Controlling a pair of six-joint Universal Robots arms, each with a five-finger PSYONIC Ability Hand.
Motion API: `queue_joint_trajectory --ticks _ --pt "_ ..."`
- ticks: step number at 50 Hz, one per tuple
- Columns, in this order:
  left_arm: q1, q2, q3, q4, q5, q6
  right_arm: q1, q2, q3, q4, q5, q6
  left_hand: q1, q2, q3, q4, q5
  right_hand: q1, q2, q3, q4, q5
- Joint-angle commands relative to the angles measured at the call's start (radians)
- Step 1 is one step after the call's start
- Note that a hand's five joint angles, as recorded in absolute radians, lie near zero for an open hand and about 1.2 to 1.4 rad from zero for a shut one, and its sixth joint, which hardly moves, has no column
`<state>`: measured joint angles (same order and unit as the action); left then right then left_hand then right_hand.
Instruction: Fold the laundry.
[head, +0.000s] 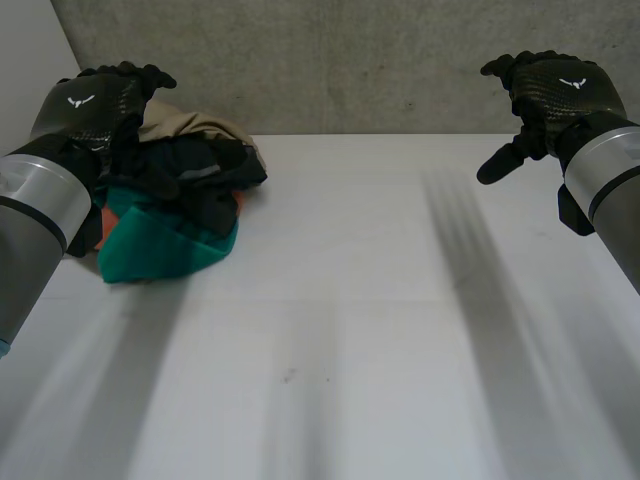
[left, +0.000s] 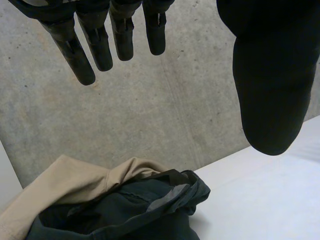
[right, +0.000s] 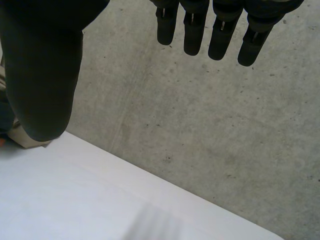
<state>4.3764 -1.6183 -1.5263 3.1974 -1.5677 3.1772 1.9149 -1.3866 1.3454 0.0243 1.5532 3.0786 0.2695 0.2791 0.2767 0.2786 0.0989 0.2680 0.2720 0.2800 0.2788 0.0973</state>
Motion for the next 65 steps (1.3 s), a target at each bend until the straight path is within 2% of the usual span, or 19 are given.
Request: queue_joint_trajectory --ticks 1,16,22,26,31,35,39,41,47,53,57,58,62,65 --pt "0.0 0.0 0.0 -0.001 0.0 0.001 0.001 0.0 0.0 0.0 0.001 0.0 -0.088 -0.098 -0.095 -0.097 -0.092 -0.093 -0.097 -0.106 -0.104 -0.097" --pt "0.002 0.008 0.011 0.002 0.003 0.004 0.001 0.0 0.0 0.0 -0.001 -0.003 -0.08 -0.089 -0.087 -0.089 -0.083 -0.093 -0.097 -0.106 -0.104 -0.097" --pt "0.02 -0.031 0.072 0.058 -0.003 0.015 -0.001 0.0 -0.002 0.0 -0.004 -0.005 -0.062 -0.071 -0.069 -0.071 -0.066 -0.093 -0.097 -0.106 -0.104 -0.097" --pt "0.09 -0.155 0.152 0.094 -0.002 0.079 0.001 0.0 -0.002 0.0 -0.01 -0.006 -0.044 -0.054 -0.051 -0.053 -0.048 -0.093 -0.097 -0.106 -0.104 -0.097" --pt "0.224 -0.357 0.343 0.125 -0.003 0.252 0.001 0.003 -0.002 0.0 -0.015 -0.009 -0.009 -0.019 -0.016 -0.018 -0.013 -0.093 -0.097 -0.106 -0.104 -0.097" --pt "0.287 -0.518 0.519 0.122 -0.003 0.372 0.003 0.004 0.0 0.0 -0.016 -0.023 0.017 0.008 0.01 0.008 0.013 -0.093 -0.097 -0.106 -0.104 -0.097" --pt "0.316 -0.647 0.638 0.122 0.011 0.443 0.003 0.006 0.006 0.0 -0.016 -0.029 0.015 0.005 0.007 0.005 0.011 -0.093 -0.097 -0.106 -0.104 -0.097" --pt "0.328 -0.687 0.666 0.121 0.021 0.449 0.003 0.006 0.006 0.0 -0.016 -0.031 0.014 0.005 0.007 0.005 0.011 -0.093 -0.097 -0.106 -0.104 -0.097" --pt "0.361 -0.784 0.698 0.124 0.143 0.449 0.001 0.008 0.008 0.0 -0.016 -0.032 0.032 0.022 0.025 0.023 0.028 -0.093 -0.097 -0.106 -0.104 -0.097" --pt "0.362 -0.816 0.704 0.13 0.205 0.448 0.001 0.021 0.009 -0.001 -0.016 -0.034 0.331 0.321 0.324 0.322 0.327 -0.093 -0.097 -0.106 -0.104 -0.097" --pt "0.362 -0.834 0.747 0.154 0.209 0.448 -0.001 0.032 0.009 -0.001 -0.016 -0.034 1.035 1.025 1.027 1.025 1.031 -0.093 -0.097 -0.106 -0.104 -0.097" --pt "0.361 -0.834 0.758 0.173 0.203 0.452 -0.001 0.034 0.009 -0.001 -0.016 -0.034 1.126 1.116 1.119 1.117 1.122 -0.093 -0.097 -0.106 -0.104 -0.097" --pt "0.342 -0.81 0.749 0.249 0.175 0.454 -0.001 0.034 0.009 -0.001 -0.016 -0.038 1.127 1.117 1.12 1.118 1.123 -0.093 -0.097 -0.106 -0.104 -0.097" --pt "0.298 -0.722 0.707 0.32 0.155 0.452 -0.001 0.034 0.009 -0.001 -0.016 -0.058 1.127 1.117 1.12 1.118 1.123 -0.093 -0.097 -0.106 -0.104 -0.097"
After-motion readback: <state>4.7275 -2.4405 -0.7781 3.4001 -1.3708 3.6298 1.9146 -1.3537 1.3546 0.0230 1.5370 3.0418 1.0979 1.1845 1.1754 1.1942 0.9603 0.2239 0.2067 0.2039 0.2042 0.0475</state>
